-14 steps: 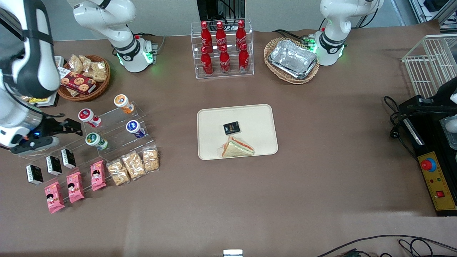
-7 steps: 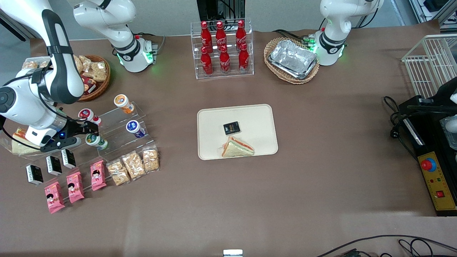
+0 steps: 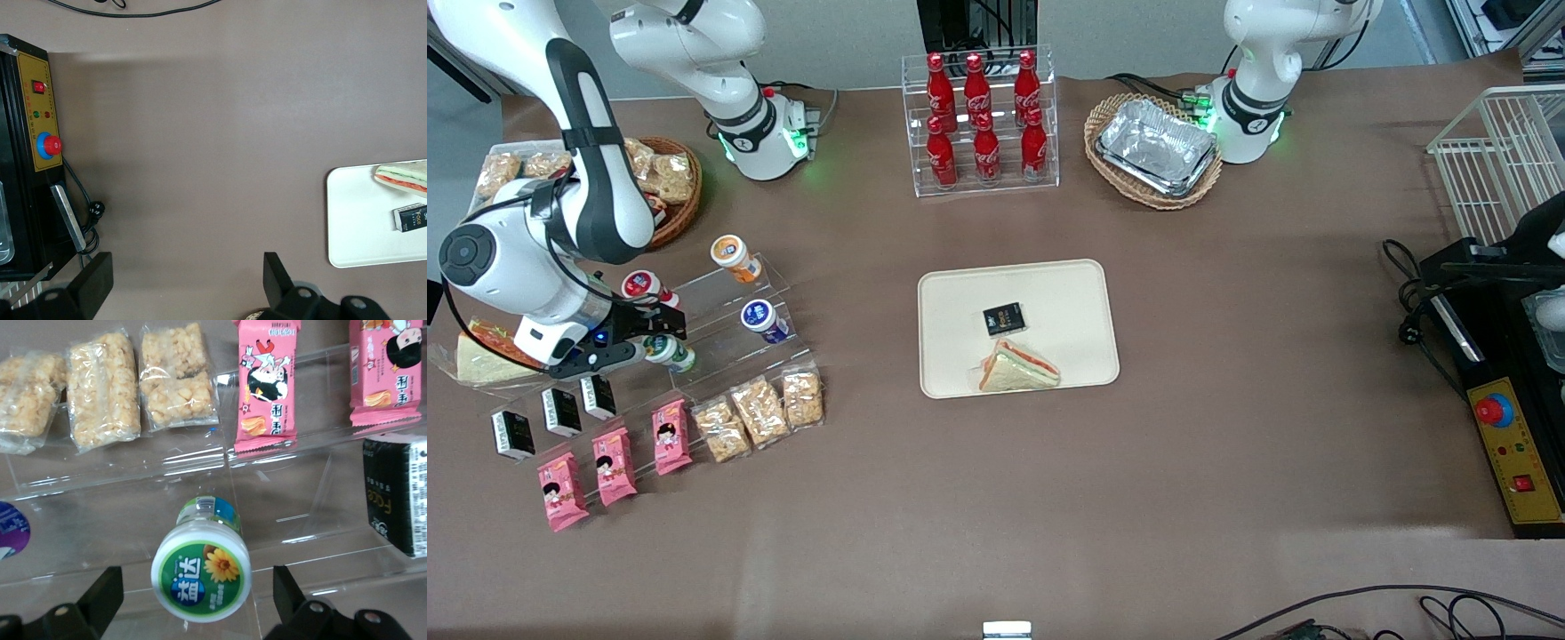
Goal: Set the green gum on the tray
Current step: 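Close the right gripper on the green-labelled gum bottle's cap, then lift the green gum bottle off the rack with the right gripper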
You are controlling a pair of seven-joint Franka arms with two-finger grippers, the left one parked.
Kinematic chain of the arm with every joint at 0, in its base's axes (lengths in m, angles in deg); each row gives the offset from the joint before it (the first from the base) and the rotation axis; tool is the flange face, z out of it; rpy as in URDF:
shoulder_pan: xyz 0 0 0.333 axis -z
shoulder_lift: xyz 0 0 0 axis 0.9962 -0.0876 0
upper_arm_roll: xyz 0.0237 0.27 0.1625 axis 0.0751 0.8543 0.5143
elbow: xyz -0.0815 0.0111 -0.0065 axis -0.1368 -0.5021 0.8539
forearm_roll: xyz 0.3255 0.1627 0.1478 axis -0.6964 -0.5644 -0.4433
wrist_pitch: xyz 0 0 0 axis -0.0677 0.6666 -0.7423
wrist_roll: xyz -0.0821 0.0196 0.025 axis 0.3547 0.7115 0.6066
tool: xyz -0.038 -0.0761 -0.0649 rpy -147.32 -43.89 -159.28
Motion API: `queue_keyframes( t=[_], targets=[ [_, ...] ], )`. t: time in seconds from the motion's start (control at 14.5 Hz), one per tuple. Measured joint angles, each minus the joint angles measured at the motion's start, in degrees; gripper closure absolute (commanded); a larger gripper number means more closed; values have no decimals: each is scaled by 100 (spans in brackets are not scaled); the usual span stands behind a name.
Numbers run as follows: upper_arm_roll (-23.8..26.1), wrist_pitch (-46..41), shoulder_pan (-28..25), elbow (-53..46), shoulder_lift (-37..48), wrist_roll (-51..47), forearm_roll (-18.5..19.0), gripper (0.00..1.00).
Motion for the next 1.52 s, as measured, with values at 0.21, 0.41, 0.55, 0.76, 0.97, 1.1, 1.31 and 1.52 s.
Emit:
queue_keyframes(
  t=[0.21,0.41,0.55,0.76,0.97,1.1,1.31,1.52],
  targets=[
    [0,26,0,10,-31,-2,-17,29],
    [0,144,0,18,-70,-4,-19,84],
    [-1,199,0,20,-98,-7,-20,100],
    [-1,266,0,20,-105,-7,-57,100],
    [3,336,-4,-50,-104,7,-89,100],
    [-1,194,-4,-292,-54,72,-89,100],
    [-21,-1307,-2,-1240,126,106,-89,100],
    [18,-2922,2,-2447,264,83,-89,100]
  ],
)
